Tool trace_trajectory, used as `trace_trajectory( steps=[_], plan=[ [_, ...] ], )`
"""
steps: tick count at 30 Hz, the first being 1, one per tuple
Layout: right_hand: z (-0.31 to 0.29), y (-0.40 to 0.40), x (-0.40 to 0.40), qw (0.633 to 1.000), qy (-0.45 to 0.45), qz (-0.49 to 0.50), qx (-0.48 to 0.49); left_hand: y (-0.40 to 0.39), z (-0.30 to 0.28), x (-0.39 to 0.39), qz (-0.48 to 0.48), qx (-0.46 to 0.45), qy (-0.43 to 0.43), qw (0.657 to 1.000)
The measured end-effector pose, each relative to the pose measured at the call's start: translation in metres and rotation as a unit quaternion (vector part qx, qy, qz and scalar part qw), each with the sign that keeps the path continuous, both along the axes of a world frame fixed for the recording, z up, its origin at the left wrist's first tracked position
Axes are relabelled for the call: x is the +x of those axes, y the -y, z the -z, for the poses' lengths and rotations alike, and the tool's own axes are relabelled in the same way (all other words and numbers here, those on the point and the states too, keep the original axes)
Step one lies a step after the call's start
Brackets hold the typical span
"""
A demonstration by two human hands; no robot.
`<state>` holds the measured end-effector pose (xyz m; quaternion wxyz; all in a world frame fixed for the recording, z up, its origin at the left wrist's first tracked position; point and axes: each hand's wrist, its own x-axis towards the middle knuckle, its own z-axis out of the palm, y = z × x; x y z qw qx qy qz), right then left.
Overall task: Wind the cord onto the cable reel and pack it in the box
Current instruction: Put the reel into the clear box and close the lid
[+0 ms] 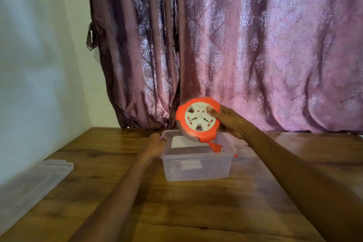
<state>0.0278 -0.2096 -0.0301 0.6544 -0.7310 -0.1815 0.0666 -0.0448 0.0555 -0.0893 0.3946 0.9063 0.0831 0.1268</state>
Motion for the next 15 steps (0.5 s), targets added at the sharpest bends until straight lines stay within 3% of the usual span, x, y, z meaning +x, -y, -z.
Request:
trace_trajectory(
  steps=[2,7,15],
  plan=[
    [0.011,-0.008,0.005,0.999,-0.014,-0.011,-0.039,-0.001,0.008,0.005,0.006,-0.053,0.028,0.998],
    [0.027,-0.016,0.010,0.981,-0.047,-0.062,-0.179,-0.002,0.012,0.021,0.016,-0.075,0.052,0.996],
    [0.037,-0.021,0.014,0.960,-0.151,-0.095,-0.216,0.003,0.017,0.031,0.018,-0.124,0.036,0.992]
  ],
)
